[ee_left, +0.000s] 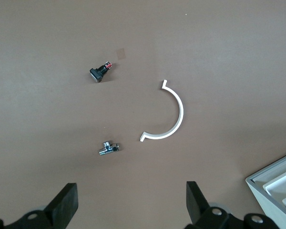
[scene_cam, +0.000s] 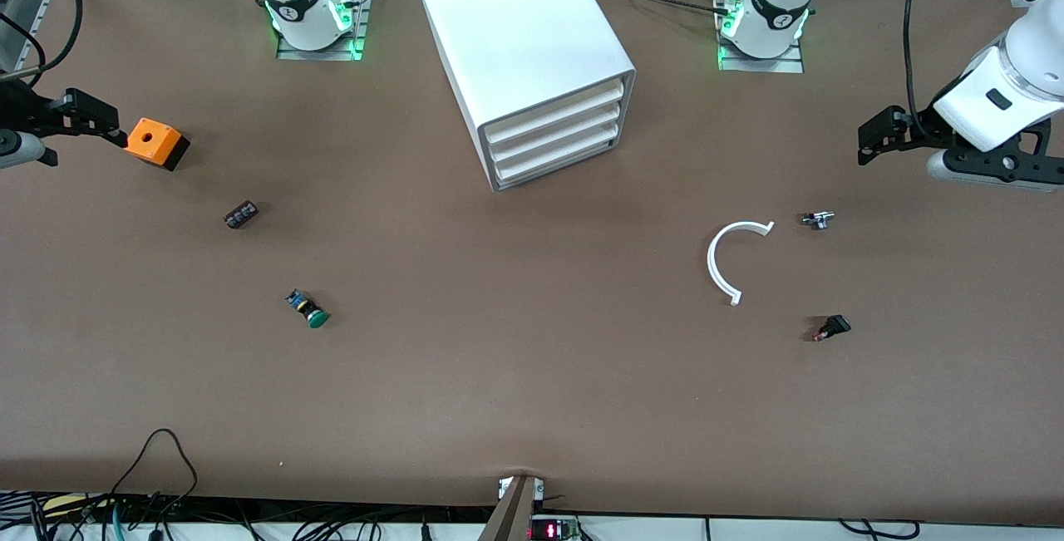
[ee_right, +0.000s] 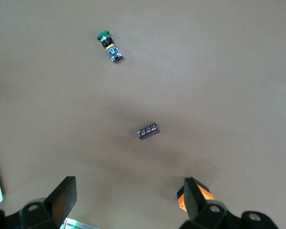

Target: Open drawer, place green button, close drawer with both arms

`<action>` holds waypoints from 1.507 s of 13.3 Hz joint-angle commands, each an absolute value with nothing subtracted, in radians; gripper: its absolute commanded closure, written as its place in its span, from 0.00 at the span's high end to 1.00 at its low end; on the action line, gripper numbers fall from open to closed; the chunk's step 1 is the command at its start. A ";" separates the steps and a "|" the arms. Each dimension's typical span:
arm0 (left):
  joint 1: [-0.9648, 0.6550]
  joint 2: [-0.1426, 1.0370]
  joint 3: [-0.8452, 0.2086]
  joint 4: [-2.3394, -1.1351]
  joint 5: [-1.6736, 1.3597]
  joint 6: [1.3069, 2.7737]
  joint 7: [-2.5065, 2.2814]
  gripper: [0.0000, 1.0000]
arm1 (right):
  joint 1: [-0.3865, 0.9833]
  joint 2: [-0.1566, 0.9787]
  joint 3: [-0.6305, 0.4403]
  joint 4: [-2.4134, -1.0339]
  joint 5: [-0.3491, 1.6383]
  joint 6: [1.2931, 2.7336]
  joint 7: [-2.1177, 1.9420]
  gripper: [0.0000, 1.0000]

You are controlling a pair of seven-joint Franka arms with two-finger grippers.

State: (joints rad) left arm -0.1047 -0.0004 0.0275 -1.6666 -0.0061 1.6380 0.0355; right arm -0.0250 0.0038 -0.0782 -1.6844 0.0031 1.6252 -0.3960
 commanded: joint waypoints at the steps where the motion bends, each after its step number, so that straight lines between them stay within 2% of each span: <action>1: -0.106 0.017 0.028 -1.634 0.012 1.618 0.041 1.00 | -0.037 0.023 -0.075 -1.674 0.018 1.626 -0.390 1.00; 12: -0.106 0.017 0.026 -1.635 0.012 1.617 0.046 1.00 | -0.015 0.176 -0.071 -1.617 0.049 1.651 -0.413 1.00; 15: -0.106 0.017 0.026 -1.635 0.012 1.617 0.046 1.00 | -0.017 0.267 -0.072 -1.545 0.063 1.655 -0.509 1.00; 20: -0.106 0.017 0.026 -1.635 0.012 1.617 0.041 1.00 | 0.001 0.302 -0.069 -1.542 0.083 1.684 -0.543 1.00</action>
